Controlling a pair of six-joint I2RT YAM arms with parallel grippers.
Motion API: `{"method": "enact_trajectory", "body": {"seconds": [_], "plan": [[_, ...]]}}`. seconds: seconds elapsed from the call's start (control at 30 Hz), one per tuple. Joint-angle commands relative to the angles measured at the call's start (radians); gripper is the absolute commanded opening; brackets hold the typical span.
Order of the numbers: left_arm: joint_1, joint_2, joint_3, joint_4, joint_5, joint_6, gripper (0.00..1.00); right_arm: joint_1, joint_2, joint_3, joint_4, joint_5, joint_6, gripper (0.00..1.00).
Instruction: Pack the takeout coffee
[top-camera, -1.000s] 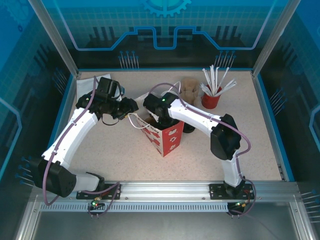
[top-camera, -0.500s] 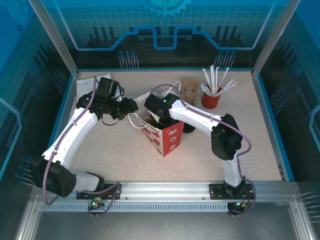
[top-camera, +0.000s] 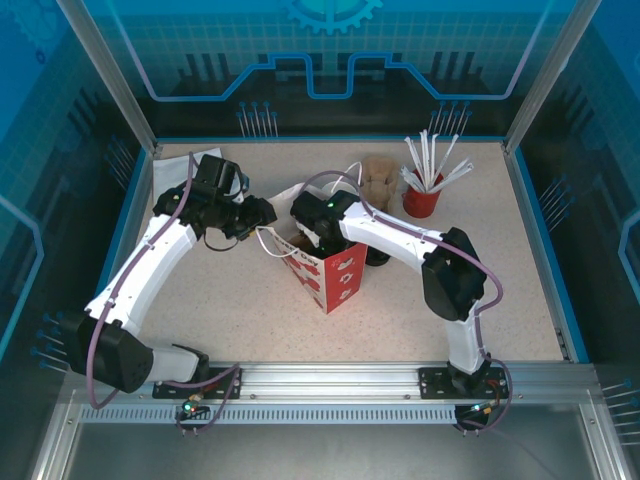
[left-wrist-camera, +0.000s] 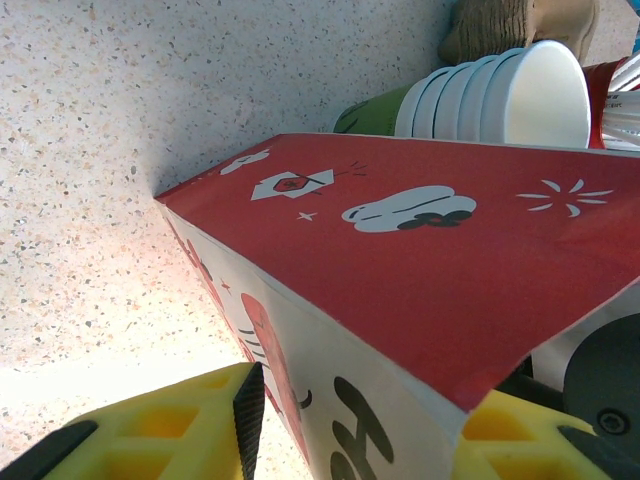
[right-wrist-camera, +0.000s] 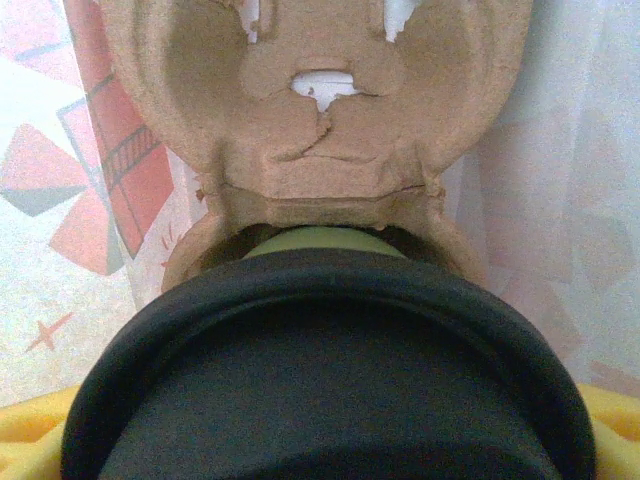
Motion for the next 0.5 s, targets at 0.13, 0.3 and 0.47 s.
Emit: {"method": "enact_trajectory", "body": {"seconds": [0.13, 0.3, 0.47], "plan": [[-0.004, 0.005, -0.002, -0.029, -0.019, 0.004, 0.4, -0.011, 0.025, -0.054, -0.034, -0.038, -0.017, 0.78], [-0.004, 0.007, -0.004, -0.03, -0.017, 0.004, 0.41, -0.011, 0.031, -0.062, -0.032, -0.04, -0.02, 0.79], [-0.004, 0.002, -0.006, -0.027, -0.019, 0.003, 0.43, -0.011, 0.026, -0.058, -0.032, -0.046, -0.018, 0.79]]}}
